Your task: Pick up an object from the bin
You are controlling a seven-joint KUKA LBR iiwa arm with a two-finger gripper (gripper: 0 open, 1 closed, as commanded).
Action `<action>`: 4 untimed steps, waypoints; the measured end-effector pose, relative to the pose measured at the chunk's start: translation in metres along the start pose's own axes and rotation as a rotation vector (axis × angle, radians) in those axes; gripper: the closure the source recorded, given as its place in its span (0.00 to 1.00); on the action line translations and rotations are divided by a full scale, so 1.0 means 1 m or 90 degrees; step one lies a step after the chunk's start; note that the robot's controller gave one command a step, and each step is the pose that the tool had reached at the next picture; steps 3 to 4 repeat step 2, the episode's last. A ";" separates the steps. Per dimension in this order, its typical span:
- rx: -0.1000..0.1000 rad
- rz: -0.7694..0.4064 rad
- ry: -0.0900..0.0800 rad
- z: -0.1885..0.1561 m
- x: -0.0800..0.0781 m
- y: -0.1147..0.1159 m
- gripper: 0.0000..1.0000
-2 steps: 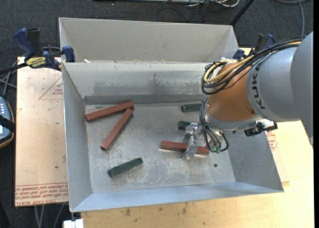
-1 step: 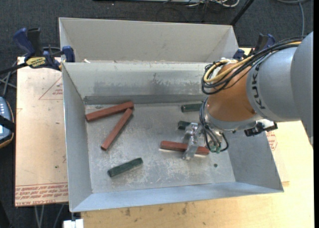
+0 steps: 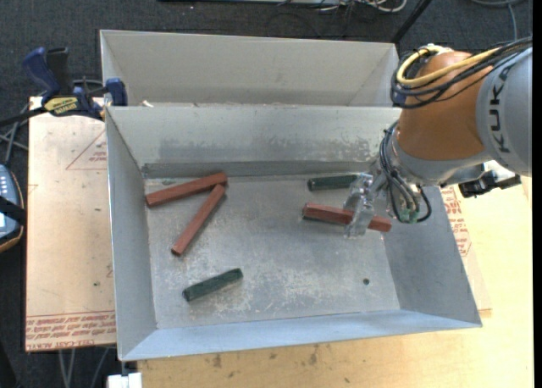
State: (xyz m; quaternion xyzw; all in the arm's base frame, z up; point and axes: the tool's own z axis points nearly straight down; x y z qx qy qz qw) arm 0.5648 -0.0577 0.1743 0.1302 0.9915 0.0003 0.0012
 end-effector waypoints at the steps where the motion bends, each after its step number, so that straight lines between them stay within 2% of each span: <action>1: 0.000 0.000 0.000 0.000 0.000 0.000 1.00; 2: 0.000 -0.008 0.003 -0.041 -0.006 0.005 1.00; 4: 0.000 -0.008 0.003 -0.041 -0.006 0.005 1.00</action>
Offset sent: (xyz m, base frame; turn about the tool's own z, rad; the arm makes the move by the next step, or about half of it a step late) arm 0.0106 0.0040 0.0620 -0.0155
